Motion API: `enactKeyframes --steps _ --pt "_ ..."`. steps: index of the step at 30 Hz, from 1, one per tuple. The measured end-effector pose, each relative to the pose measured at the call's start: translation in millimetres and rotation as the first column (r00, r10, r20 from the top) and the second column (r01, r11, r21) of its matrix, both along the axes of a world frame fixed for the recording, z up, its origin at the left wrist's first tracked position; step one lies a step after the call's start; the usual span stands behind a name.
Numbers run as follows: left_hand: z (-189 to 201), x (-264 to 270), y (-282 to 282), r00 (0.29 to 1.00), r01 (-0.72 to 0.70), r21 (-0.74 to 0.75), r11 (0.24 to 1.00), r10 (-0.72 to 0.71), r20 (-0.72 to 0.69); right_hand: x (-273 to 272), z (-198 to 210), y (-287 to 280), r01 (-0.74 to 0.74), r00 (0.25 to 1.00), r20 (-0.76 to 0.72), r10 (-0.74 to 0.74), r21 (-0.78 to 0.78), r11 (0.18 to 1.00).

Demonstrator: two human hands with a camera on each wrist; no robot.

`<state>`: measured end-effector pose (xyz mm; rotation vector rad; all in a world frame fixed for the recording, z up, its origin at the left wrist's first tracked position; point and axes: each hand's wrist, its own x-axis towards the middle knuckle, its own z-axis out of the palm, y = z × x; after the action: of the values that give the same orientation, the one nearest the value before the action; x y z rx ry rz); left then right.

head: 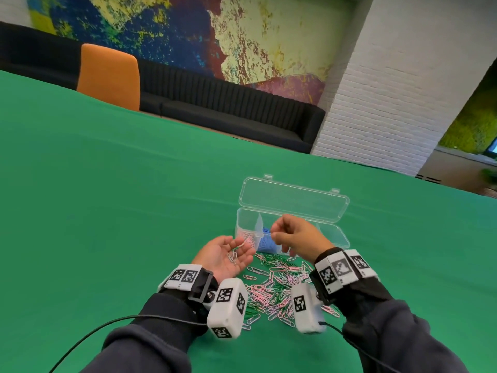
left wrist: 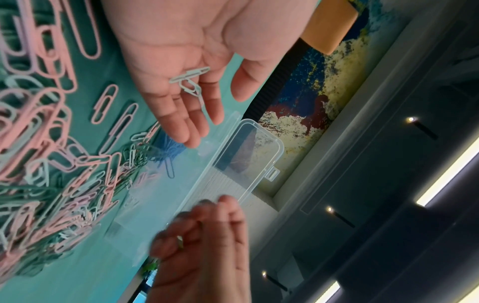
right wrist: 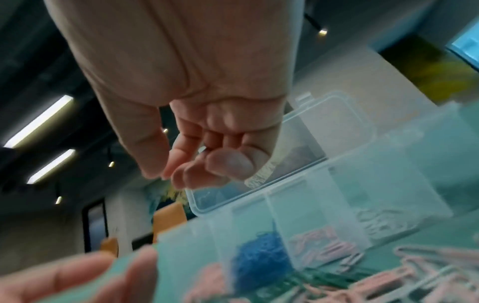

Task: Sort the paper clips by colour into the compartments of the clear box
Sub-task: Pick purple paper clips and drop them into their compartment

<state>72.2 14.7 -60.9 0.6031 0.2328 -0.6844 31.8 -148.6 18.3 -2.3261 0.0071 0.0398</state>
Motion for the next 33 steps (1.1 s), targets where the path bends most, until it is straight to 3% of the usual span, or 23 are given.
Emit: enactKeyframes --steps 2,5,9,12,18,23,28,30,33 --pt "-2 1 1 1.0 -0.01 -0.054 0.998 0.009 -0.017 -6 -9 1 -0.079 0.993 -0.108 0.055 -0.235 0.969" --pt "-3 4 5 1.0 -0.023 -0.068 0.997 0.022 -0.018 -15 -29 9 -0.266 0.942 -0.314 0.118 -0.482 0.835" --pt "-5 6 9 0.996 -0.082 -0.025 0.996 0.081 -0.027 -7 -40 7 -0.163 0.97 -0.241 0.001 -0.65 0.743" --pt "-5 7 10 0.994 -0.107 0.005 0.994 0.107 -0.024 7 -38 2 -0.101 0.979 -0.198 -0.051 -0.687 0.719" --pt "-5 10 11 0.991 -0.133 0.015 0.991 0.133 -0.025 18 -42 4 -0.248 0.942 -0.336 0.003 -0.688 0.682" --pt "-4 8 10 0.991 -0.131 0.037 0.991 0.132 -0.017 16 -43 6 -0.22 0.955 -0.296 0.024 -0.651 0.727" --pt "-4 6 8 0.995 -0.103 0.053 0.993 0.104 -0.002 18 -44 8 -0.254 0.933 -0.359 -0.025 -0.706 0.661" --pt "-3 5 8 0.997 -0.077 0.058 0.995 0.076 0.013 18 -39 7 -0.224 0.939 -0.342 -0.032 -0.681 0.698" --pt "-2 2 4 1.0 0.002 0.068 0.998 -0.004 0.027 15 -23 10 -0.118 0.969 -0.247 -0.008 -0.49 0.864"
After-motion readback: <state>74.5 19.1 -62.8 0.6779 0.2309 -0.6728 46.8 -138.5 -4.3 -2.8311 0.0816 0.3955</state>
